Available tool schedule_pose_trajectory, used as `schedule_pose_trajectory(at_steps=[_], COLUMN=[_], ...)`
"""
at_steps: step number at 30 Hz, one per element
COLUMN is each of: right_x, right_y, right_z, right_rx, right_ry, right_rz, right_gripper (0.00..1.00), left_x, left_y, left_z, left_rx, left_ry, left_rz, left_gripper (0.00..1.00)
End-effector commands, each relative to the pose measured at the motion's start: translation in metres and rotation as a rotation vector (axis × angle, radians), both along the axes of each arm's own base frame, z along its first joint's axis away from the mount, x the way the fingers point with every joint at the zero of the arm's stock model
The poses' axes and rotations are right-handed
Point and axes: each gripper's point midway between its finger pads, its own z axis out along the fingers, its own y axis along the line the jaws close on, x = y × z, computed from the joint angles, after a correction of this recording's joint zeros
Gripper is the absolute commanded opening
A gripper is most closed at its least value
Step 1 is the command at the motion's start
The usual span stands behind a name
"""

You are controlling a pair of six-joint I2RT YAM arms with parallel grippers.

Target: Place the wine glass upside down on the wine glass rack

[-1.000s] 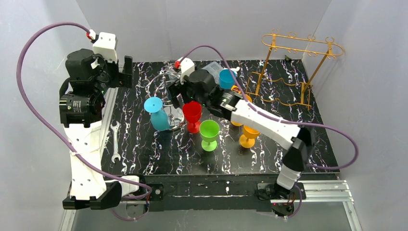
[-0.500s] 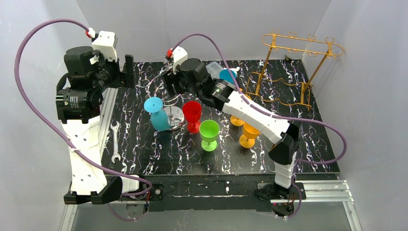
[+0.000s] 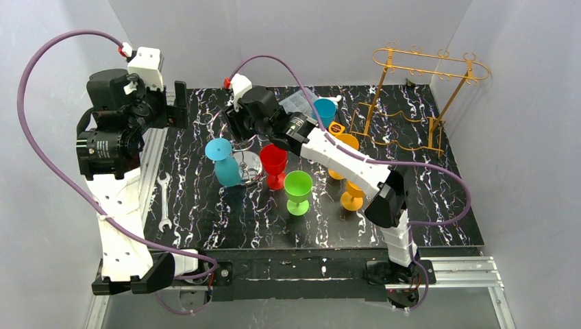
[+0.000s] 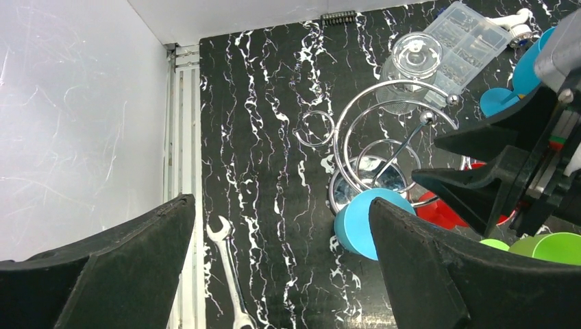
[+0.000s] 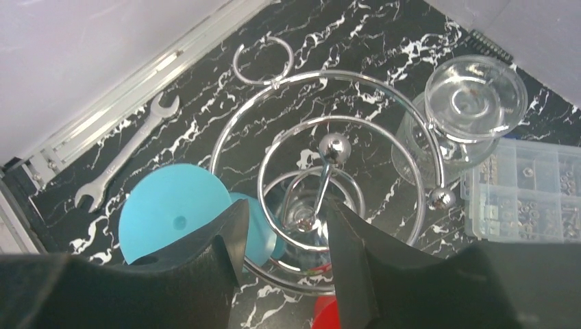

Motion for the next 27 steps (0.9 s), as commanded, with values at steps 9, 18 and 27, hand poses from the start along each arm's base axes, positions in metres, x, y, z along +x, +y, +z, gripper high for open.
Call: schedule_pose_trajectory(at_steps=[9,18,27], right_x=[0.015,0.017,0.019], right_y=[0.021,0.026,0.029], right_z=[0.021,0.013,0.007], right_rx=[0.109,0.112,0.093], right_ry=[-0.044,-0.049,-0.059], right_rz=[-0.021,-0.017,-0.004], right_gripper=[0.59,0.48,0.44], left_x=[-0.014,-0.012,-0.018], left_y=[-0.009,-0.009,-0.008], left_z=[0.001,-0.002,-0.006], left_rx=[0.009,0.009,0.022], left_ry=[-0.012,-0.004,-0.003], left_rz=[-0.068,-0.071,-0.072], left_gripper=[0.98,0.98,0.98])
